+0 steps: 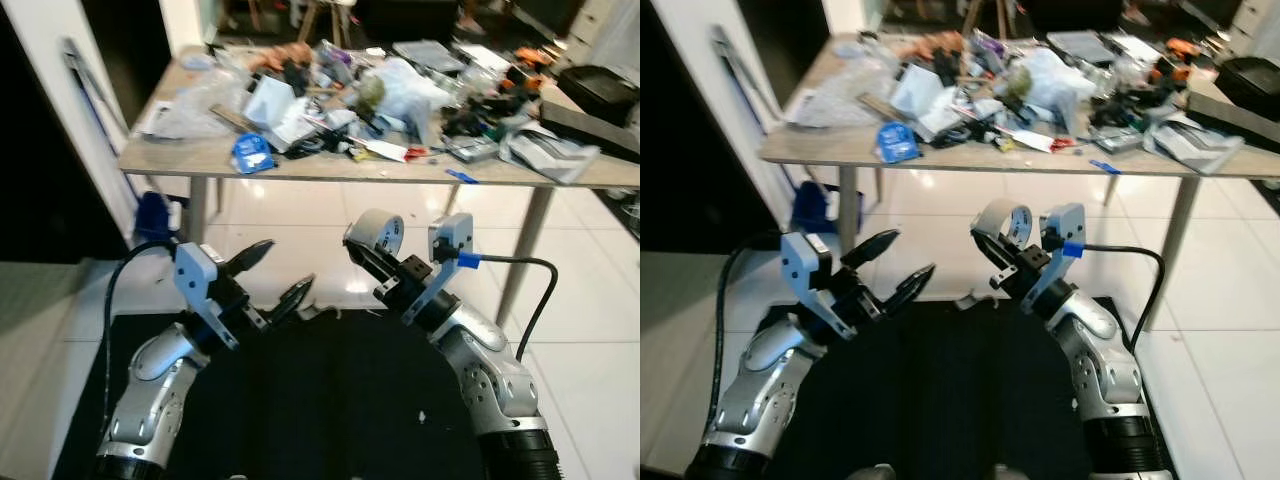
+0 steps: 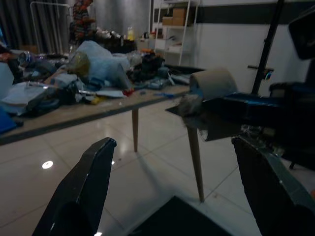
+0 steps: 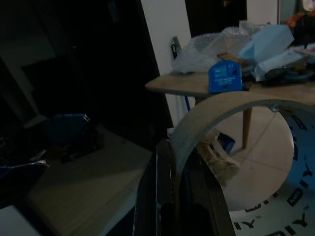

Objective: Picking trash to rubbish bin

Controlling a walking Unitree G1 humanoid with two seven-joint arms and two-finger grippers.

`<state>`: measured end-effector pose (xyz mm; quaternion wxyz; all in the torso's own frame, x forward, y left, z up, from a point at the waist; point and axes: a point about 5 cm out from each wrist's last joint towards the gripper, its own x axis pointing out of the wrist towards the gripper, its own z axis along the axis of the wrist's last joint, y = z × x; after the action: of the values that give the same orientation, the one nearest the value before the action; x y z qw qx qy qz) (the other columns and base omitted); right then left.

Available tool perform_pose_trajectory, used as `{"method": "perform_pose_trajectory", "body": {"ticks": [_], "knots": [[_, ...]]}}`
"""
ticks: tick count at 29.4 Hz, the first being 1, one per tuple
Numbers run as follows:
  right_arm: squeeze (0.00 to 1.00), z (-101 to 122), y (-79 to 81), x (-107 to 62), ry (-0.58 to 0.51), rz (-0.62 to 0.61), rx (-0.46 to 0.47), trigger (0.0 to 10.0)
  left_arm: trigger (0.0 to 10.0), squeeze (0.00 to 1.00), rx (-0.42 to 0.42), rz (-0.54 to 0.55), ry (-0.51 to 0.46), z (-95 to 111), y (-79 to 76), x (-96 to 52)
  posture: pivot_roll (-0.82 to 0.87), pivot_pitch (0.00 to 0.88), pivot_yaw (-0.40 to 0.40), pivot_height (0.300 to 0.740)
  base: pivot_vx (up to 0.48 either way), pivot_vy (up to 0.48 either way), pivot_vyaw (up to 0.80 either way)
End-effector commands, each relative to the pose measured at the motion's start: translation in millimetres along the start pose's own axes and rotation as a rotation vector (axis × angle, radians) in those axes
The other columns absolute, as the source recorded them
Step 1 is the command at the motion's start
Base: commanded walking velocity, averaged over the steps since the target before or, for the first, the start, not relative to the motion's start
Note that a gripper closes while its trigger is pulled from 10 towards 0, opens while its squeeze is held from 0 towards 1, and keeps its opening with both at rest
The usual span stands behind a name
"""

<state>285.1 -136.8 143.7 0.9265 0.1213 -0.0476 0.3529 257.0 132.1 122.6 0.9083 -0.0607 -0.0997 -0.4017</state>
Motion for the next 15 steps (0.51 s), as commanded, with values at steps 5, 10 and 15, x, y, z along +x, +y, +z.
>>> {"method": "perform_pose_trajectory", "body": {"ticks": [5,10,15], "knots": [[0.00,0,-4.9,-2.6,0.002,-0.028,0.000,10.0,10.0,0.00,0.004,-0.019,0.014,-4,0.5,-5.8,0.00,0.003,-0.010,0.740,0.000,0.000,0.00],[0.00,-1,-7.4,-2.5,0.015,-0.038,0.012,10.0,10.0,0.00,0.036,-0.064,0.081,-10,7.0,-21.8,0.00,0.000,-0.016,0.740,0.000,0.000,0.00],[0.00,-2,-9.4,-2.3,0.024,-0.049,0.009,10.0,10.0,0.00,0.071,-0.023,0.102,-13,16.1,-28.5,0.00,0.000,-0.016,0.740,0.000,0.000,0.00]]}}
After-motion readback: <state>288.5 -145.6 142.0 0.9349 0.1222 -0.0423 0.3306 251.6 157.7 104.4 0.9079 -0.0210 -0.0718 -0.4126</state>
